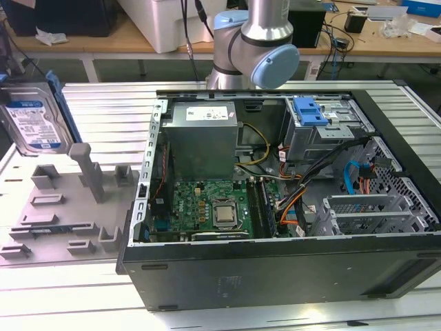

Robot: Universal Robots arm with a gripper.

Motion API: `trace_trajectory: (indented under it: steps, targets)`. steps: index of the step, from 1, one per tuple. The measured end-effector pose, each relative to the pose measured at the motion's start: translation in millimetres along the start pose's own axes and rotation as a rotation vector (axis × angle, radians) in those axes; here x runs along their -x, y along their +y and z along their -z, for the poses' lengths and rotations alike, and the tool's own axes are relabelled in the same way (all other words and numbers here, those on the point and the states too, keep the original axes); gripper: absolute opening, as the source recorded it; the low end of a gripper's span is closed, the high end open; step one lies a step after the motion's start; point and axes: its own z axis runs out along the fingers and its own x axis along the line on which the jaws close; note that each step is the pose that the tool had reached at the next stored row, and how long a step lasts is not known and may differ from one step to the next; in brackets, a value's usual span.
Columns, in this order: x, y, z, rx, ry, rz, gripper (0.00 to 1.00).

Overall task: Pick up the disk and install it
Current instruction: 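Pick up the disk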

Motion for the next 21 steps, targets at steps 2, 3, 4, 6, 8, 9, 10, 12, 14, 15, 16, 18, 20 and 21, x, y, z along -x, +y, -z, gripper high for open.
trace_trajectory:
  steps: [2,3,4,6,8,9,10,12,14,15,16,18,20,21]
  targets:
    - [-0.1,0.1,6.3,0.0002,0.0032,0.0,0.37]
    - [-0.2,0.1,9.7,0.0002,0.0048,0.0,0.37]
    - [-0.3,0.2,12.5,0.0002,0.006,0.0,0.37]
    - [-0.6,0.3,20.5,0.0004,0.0097,0.0,0.37]
    - [-0.8,0.4,26.0,0.0003,0.0121,0.0,0.37]
    - [-0.8,0.4,28.5,0.0004,0.0133,0.0,0.37]
    - [-0.9,0.4,31.4,0.0005,0.0146,0.0,0.37]
    - [-1.0,0.5,36.7,0.0005,0.0168,0.0,0.37]
    - [-1.3,0.5,43.9,0.0005,0.0179,0.0,0.37]
    - [-1.6,0.6,51.7,0.0005,0.018,0.0,0.37]
    - [-1.9,0.7,59.2,0.0006,0.0182,0.0,0.37]
    - [-2.2,0.9,66.3,0.0005,0.0182,0.0,0.37]
    - [-2.5,0.9,73.9,0.0005,0.0183,0.0,0.37]
    - [-2.6,1.0,78.0,0.0006,0.0183,0.0,0.37]
